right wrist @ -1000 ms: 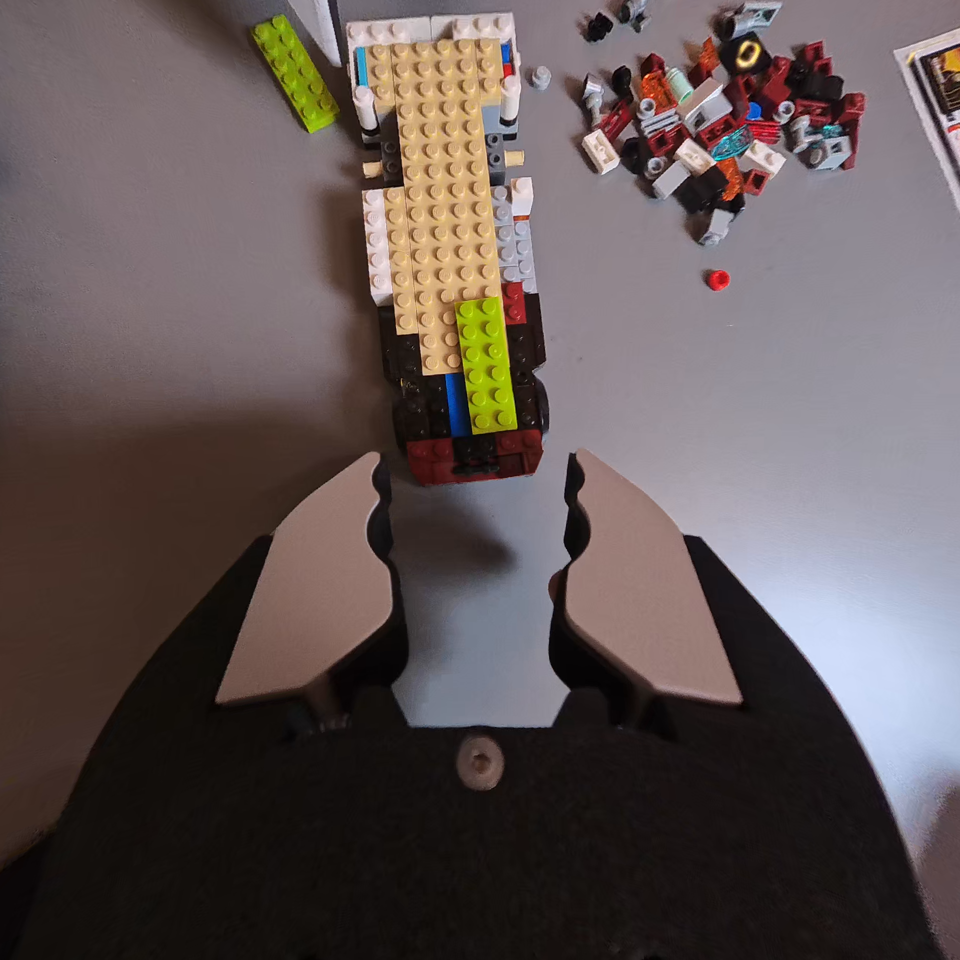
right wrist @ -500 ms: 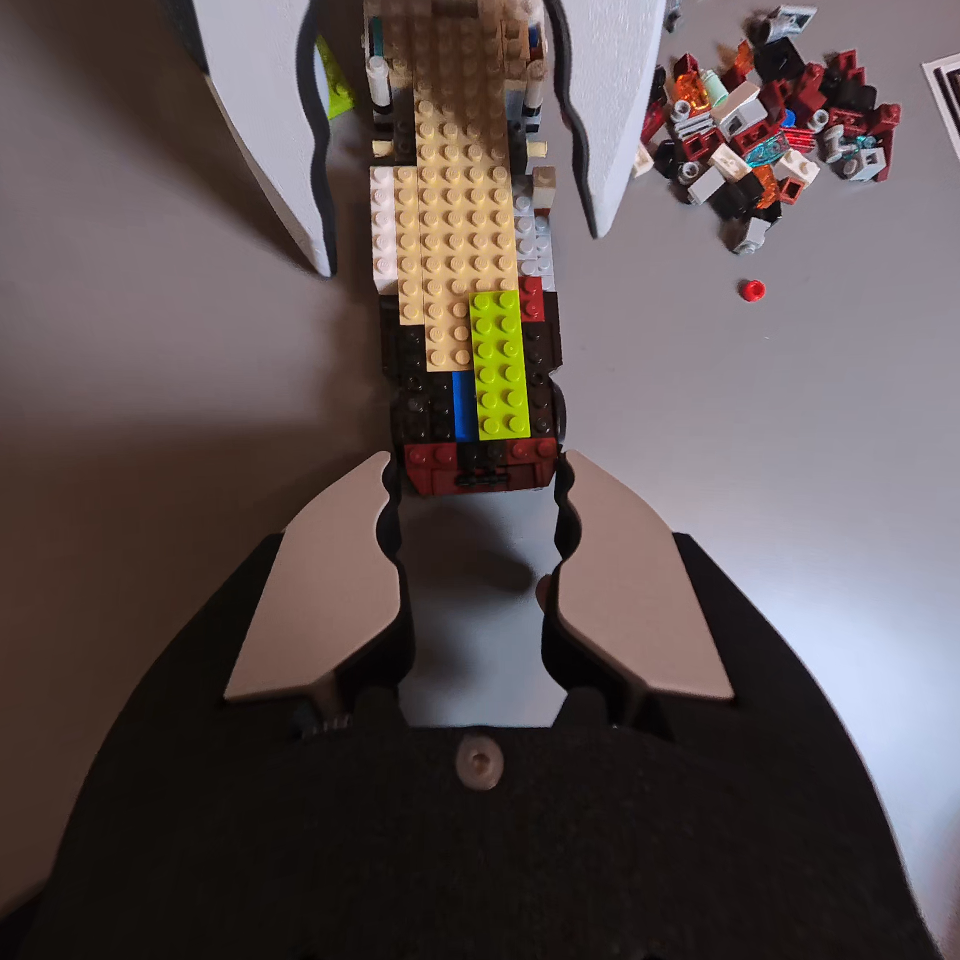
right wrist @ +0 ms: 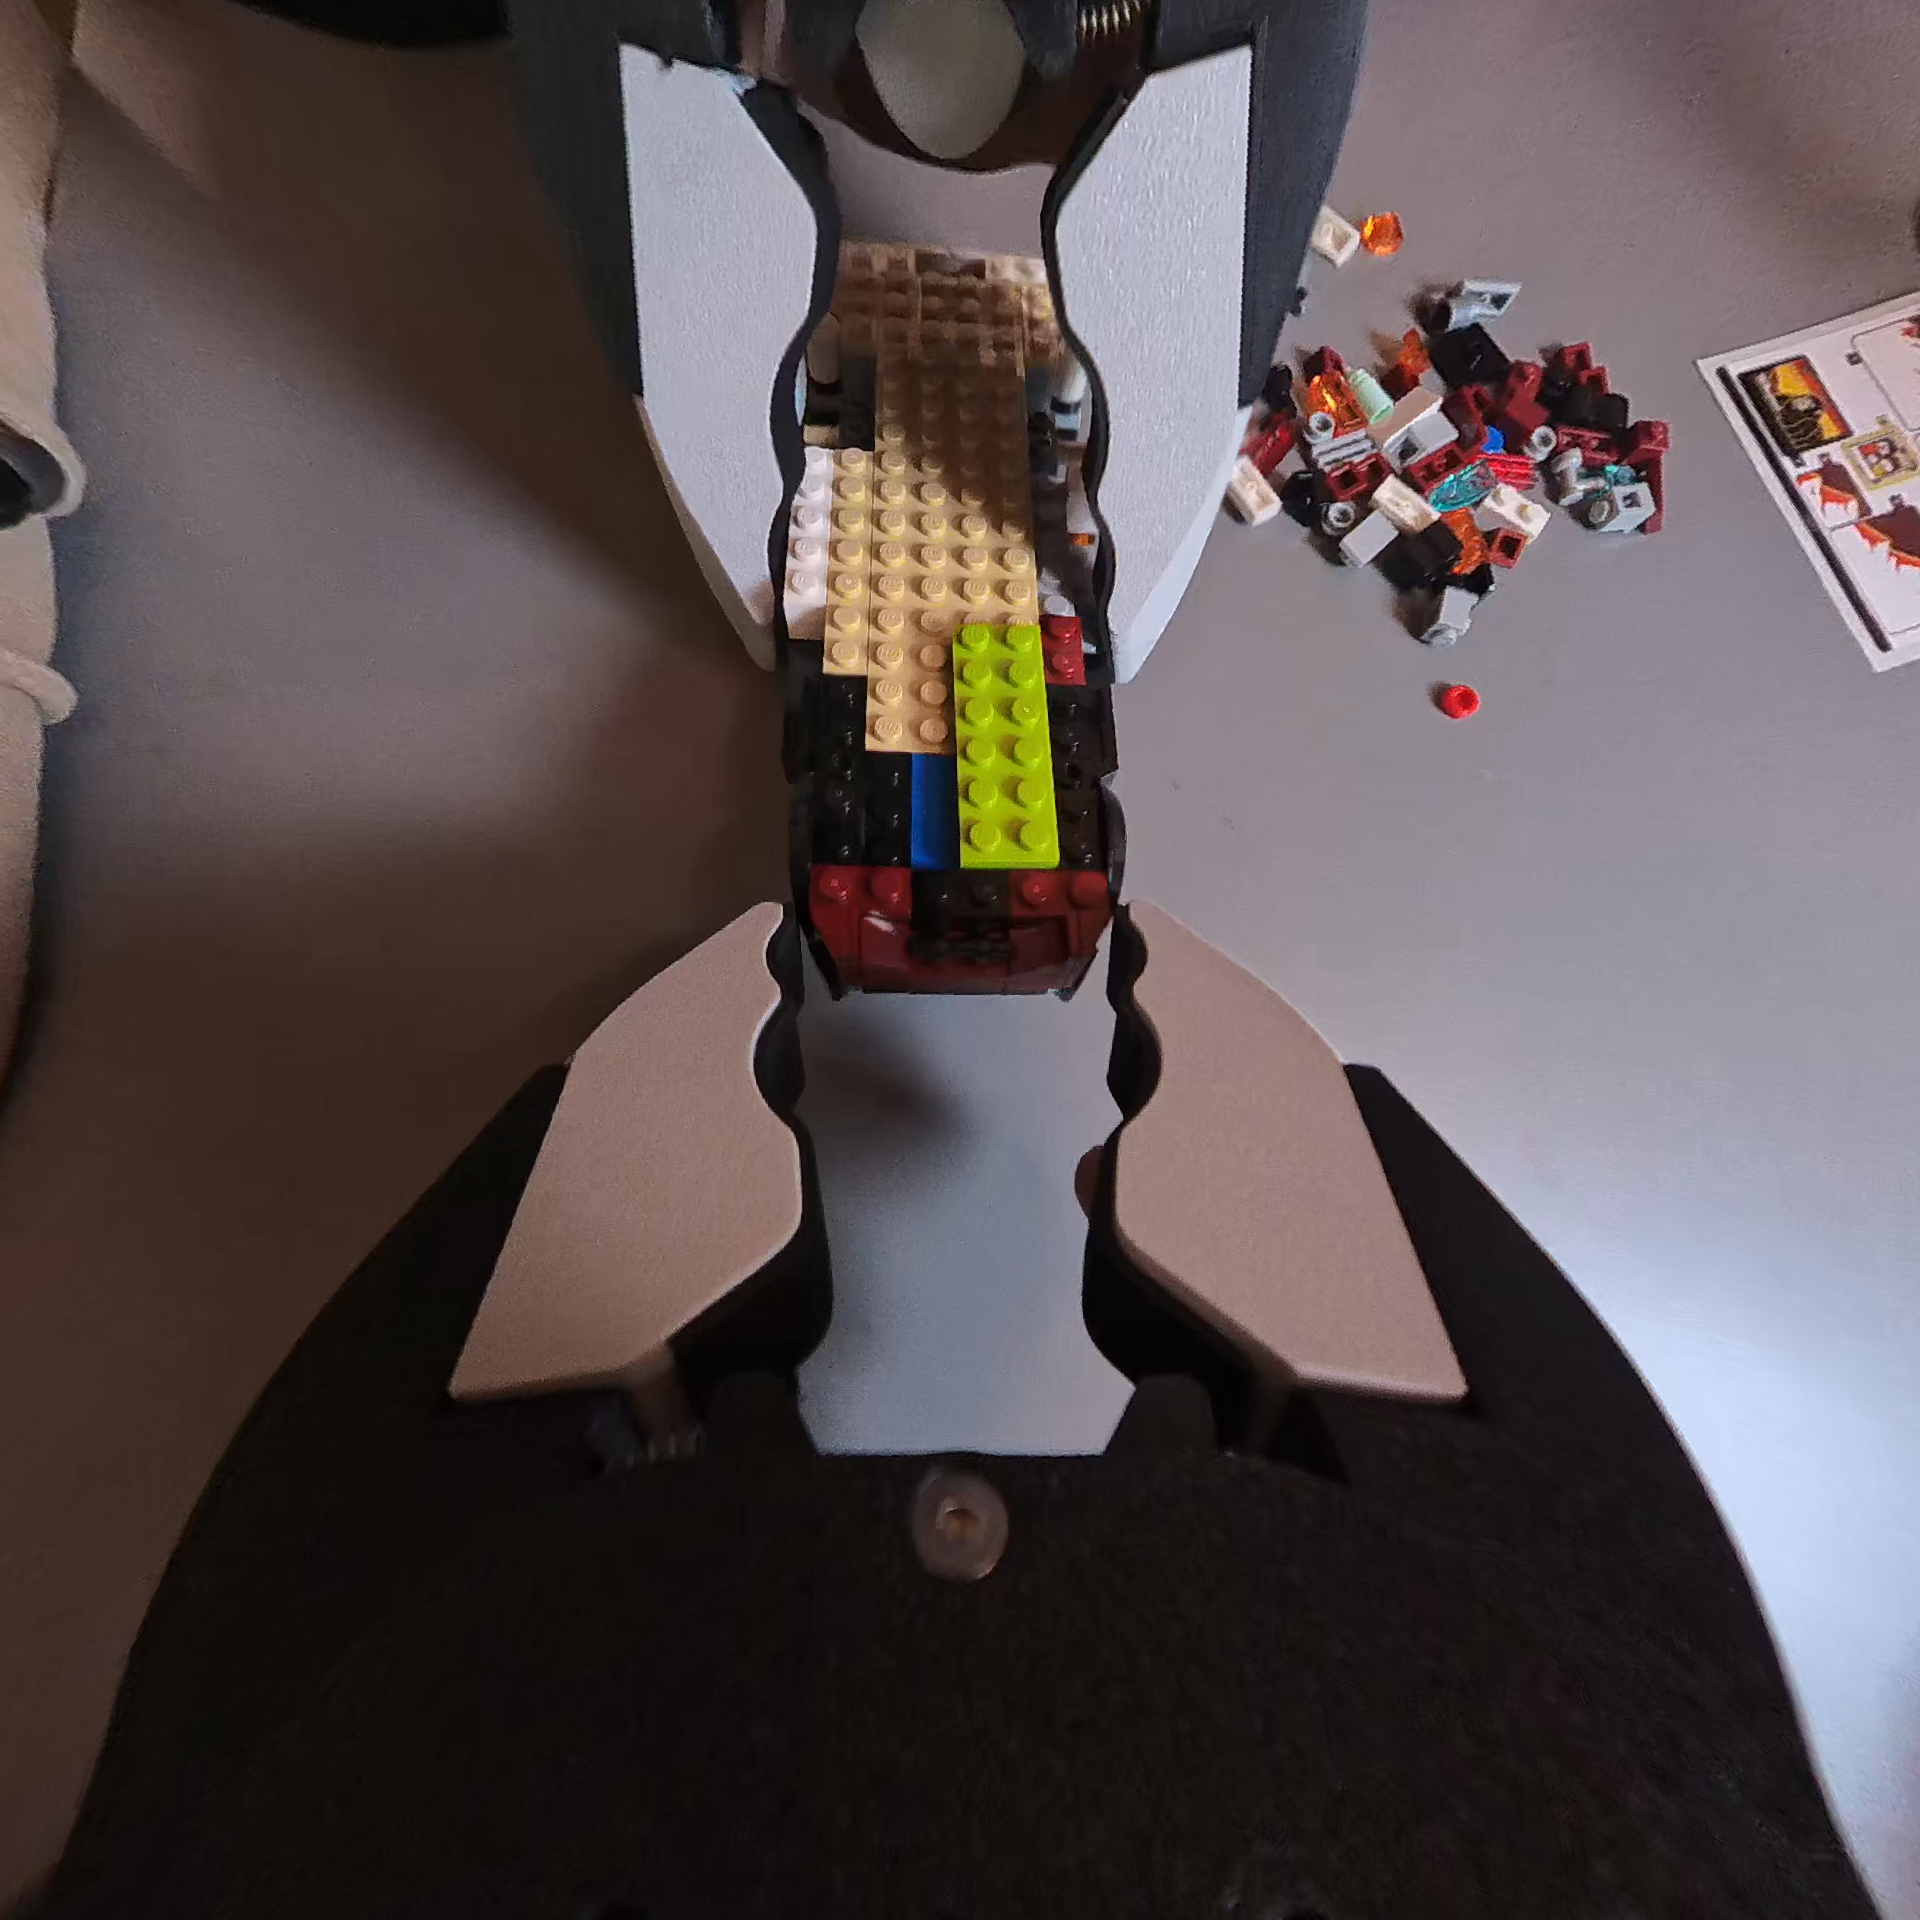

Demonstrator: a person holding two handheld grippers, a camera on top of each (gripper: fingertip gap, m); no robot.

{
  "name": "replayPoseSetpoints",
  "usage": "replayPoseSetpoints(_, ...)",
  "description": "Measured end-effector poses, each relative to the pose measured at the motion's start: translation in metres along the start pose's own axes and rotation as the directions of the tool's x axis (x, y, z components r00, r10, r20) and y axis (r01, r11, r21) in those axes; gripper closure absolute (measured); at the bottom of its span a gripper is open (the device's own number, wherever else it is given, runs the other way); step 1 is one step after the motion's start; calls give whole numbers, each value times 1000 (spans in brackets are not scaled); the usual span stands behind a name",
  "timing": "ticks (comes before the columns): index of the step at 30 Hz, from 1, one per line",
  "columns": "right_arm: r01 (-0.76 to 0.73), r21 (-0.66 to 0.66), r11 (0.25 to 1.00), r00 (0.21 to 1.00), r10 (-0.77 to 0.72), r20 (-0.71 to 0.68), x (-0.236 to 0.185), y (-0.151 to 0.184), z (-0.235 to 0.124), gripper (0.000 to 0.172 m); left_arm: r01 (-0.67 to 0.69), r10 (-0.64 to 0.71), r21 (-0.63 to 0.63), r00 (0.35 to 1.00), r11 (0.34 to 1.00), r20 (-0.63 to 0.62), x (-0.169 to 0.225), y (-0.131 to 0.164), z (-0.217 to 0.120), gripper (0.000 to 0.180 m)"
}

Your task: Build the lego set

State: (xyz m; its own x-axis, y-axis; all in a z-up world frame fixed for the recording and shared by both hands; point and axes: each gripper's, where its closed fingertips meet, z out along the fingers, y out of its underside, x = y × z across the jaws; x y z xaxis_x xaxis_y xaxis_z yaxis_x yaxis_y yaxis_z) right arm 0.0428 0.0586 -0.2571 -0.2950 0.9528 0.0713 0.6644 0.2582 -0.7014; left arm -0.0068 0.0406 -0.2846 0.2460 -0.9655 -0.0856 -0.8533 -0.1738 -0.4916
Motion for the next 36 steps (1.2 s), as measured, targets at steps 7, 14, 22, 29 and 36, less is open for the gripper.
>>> replayPoseSetpoints(7,286,103,953,950,-268,-158,-9,-15,-21,106,-27,28,9,994,1000,-106,8,10,-11,107)
replayPoseSetpoints(14,651,2,759,708,-606,-361,-17,-29,3,102,-113,93,-136,986,984,-142,7,17,-22,107)
replayPoseSetpoints(22,796,-48,603,507,-708,-491,-12,-51,11,115,-158,125,-216,979,964,-159,8,6,-52,107)
replayPoseSetpoints(29,844,-50,534,394,-680,-618,-14,-69,-5,133,-150,112,-232,979,961,-169,14,-6,-71,107)
replayPoseSetpoints(36,853,-37,520,396,-693,-602,-22,-75,-14,134,-148,104,-212,973,966,-205,22,-13,-78,107)
